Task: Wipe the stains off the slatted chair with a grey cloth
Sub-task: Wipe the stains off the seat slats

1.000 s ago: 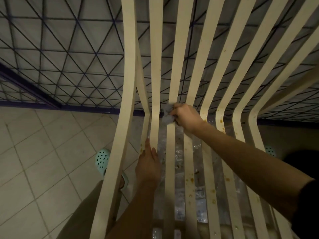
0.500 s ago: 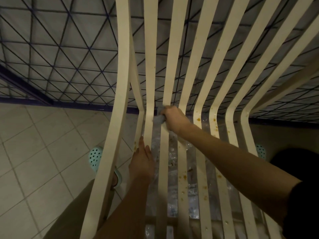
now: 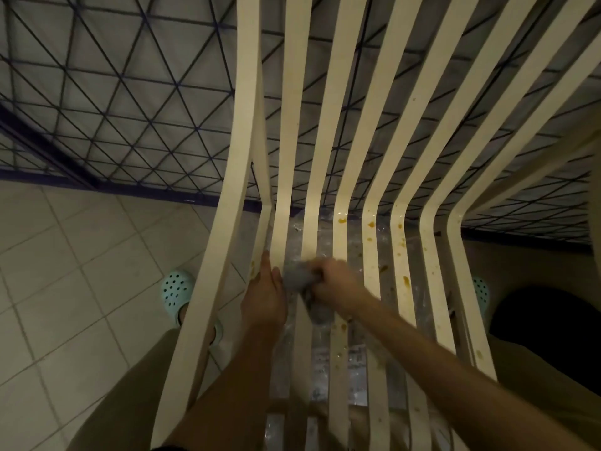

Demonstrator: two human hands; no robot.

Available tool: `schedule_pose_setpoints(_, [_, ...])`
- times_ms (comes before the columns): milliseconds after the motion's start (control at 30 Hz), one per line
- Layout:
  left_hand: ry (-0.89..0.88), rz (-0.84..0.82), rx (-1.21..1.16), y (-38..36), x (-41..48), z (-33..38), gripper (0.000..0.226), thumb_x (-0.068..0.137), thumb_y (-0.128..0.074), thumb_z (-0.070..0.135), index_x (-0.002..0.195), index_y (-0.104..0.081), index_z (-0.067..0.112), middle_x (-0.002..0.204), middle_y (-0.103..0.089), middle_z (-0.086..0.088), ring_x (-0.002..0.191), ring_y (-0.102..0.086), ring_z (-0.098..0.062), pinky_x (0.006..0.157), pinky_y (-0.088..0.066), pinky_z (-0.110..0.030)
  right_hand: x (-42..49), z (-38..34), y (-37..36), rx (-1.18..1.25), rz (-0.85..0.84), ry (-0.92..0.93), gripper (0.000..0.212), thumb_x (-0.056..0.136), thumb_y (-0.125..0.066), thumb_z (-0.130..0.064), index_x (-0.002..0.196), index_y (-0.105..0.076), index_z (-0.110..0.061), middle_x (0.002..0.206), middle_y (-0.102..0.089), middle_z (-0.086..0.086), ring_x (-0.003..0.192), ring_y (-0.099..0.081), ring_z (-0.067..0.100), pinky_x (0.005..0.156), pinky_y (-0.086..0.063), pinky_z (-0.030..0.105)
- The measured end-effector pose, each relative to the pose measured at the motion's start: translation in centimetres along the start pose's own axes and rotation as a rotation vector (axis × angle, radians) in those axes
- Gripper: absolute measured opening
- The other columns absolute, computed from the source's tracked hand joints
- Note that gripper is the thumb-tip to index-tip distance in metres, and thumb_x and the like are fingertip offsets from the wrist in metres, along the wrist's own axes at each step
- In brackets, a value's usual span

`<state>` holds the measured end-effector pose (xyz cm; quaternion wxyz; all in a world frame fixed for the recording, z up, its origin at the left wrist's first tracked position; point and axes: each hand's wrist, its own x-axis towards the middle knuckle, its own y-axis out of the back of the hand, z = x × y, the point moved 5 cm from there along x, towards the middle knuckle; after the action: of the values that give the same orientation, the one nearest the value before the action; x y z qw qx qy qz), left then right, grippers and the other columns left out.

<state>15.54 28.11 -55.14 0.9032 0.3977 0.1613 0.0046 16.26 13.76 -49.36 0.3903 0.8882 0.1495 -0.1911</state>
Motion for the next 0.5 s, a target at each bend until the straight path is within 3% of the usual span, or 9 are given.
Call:
schedule_pose_setpoints(100, [-0.006, 0.018, 0.002, 0.2, 0.1, 0.3, 0.049, 0.102, -0.022, 0.043, 0.15, -0.02, 0.032, 0.13, -0.058, -0.009, 0.11, -0.061, -0.029, 0.09, -0.049, -0.042, 3.5, -1.3, 5.3, 0.023, 0.234, 0.068, 0.025, 0.09, -0.055, -0.001, 0.11, -0.067, -0.011, 0.101, -0.066, 0.003, 0.092, -0.059, 0.01, 0.075, -0.044, 0.015])
schedule_pose_setpoints(200, [0.004, 0.014, 0.03, 0.0, -1.1, -0.2, 0.049, 0.103, -0.024, 0.04, 0.151, -0.019, 0.032, 0.129, -0.06, -0.01, 0.108, -0.061, -0.03, 0.088, -0.048, -0.039, 6.3, -1.9, 7.9, -0.106, 0.408, 0.184, 0.023, 0.087, -0.055, -0.004, 0.101, -0.073, -0.008, 0.1, -0.066, 0.009, 0.092, -0.061, 0.02, 0.077, -0.048, 0.028])
schedule_pose_setpoints(333, [0.014, -0.002, 0.068, -0.3, -1.2, -0.1, 0.05, 0.104, -0.024, 0.038, 0.152, -0.016, 0.031, 0.127, -0.061, -0.013, 0.107, -0.062, -0.031, 0.085, -0.049, -0.039, 9.0, -1.0, 7.5, -0.313, 0.358, 0.207, 0.025, 0.084, -0.063, -0.008, 0.107, -0.072, -0.009, 0.106, -0.06, 0.01, 0.094, -0.06, 0.028, 0.076, -0.048, 0.032])
schedule_pose_setpoints(500, [0.015, 0.008, 0.079, 0.1, -0.1, 0.3, 0.05, 0.104, -0.024, 0.039, 0.152, -0.014, 0.032, 0.13, -0.059, -0.012, 0.11, -0.06, -0.03, 0.087, -0.048, -0.039, 9.1, 1.0, 2.9, -0.339, 0.3, 0.176, 0.034, 0.091, -0.048, -0.002, 0.12, -0.062, -0.011, 0.117, -0.053, 0.013, 0.1, -0.053, 0.03, 0.082, -0.045, 0.038])
